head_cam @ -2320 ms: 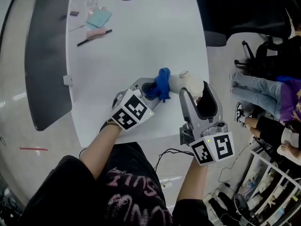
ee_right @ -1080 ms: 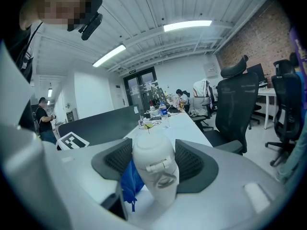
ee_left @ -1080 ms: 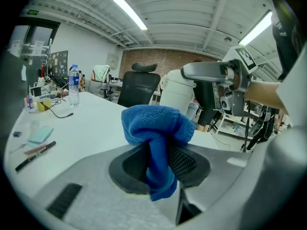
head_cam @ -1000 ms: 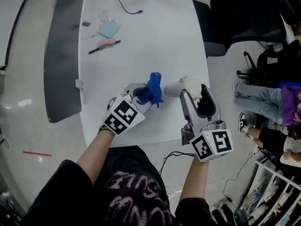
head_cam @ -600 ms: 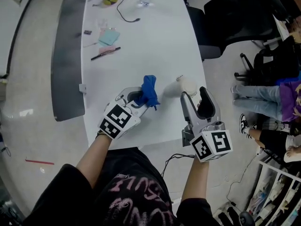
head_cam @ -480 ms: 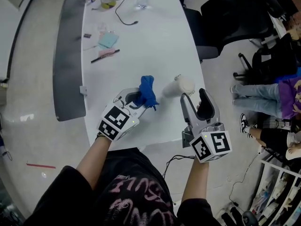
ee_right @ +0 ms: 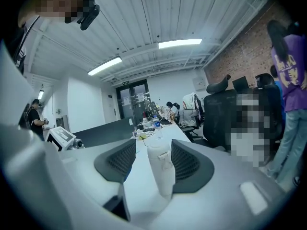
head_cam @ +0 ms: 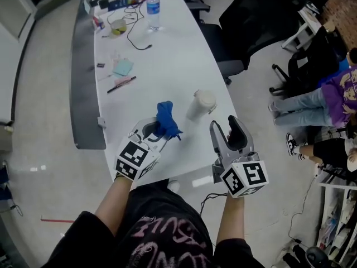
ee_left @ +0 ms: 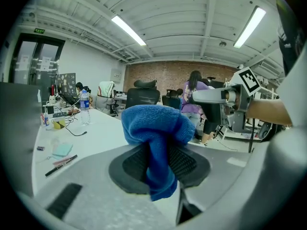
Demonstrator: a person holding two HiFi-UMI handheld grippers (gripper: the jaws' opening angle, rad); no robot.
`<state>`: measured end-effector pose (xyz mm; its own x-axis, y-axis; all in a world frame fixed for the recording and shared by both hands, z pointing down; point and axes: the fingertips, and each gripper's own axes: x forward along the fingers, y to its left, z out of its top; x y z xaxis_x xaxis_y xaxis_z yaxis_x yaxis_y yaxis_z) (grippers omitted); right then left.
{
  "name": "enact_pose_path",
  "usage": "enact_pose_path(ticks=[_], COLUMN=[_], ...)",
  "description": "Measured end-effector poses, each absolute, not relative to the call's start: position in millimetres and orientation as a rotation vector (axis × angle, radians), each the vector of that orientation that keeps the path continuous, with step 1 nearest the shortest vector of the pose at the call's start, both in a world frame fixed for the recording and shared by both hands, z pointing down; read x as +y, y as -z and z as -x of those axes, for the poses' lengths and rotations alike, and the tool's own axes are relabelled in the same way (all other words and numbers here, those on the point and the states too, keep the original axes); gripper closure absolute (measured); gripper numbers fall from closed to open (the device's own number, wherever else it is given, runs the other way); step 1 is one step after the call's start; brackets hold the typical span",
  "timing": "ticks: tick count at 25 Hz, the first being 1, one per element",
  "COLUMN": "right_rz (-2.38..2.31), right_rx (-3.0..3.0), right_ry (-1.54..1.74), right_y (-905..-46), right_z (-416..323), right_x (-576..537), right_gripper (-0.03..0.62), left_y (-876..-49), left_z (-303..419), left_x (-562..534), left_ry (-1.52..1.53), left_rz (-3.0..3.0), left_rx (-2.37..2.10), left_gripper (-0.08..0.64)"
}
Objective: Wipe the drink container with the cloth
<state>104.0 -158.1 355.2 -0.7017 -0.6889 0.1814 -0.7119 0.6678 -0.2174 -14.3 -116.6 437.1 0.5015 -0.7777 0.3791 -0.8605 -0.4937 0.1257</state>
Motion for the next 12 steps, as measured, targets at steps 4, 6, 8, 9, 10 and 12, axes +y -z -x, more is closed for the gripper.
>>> enact_pose_path(ticks=[4, 6, 8, 9, 10, 12], right_rz=[-1.234, -1.264, -1.277, -1.285, -1.296, -1.316], right_rx=[-2.797, -2.801, -2.799, -2.796, -2.792, -2.786], right_ry=[-0.405, -0.394, -0.383, -0.376, -0.367, -0.354], right_y=[-347.8, -343.9, -341.2, -339.8, -338.4, -336.0], right_z=[-116.3, -121.6, -125.6, -127.6, -129.8, -134.5], right_x=[-147.5, -141.7, -135.4, -132.3, -129.0, -122.0], right_gripper=[0.393, 0.425, 0.433, 0.439, 0.451, 0.48], left_y=[-424.1, -418.4, -411.4, -407.6, -403.8, -396.5], left_z=[9.0, 7.8, 6.8, 6.3, 5.7, 4.3], left_x=[-106.0, -100.8, -95.7, -93.2, -90.5, -84.9], left_ry=[-0.393, -0.395, -0.389, -0.385, -0.381, -0.379], left_rz=[-2.471, -2.479, -2.488, -2.492, -2.497, -2.505], left_rx=[-1.393, -1.403, -1.415, -1.42, -1.424, -1.433], left_gripper=[0.459, 0.457, 0.457, 0.457, 0.457, 0.457])
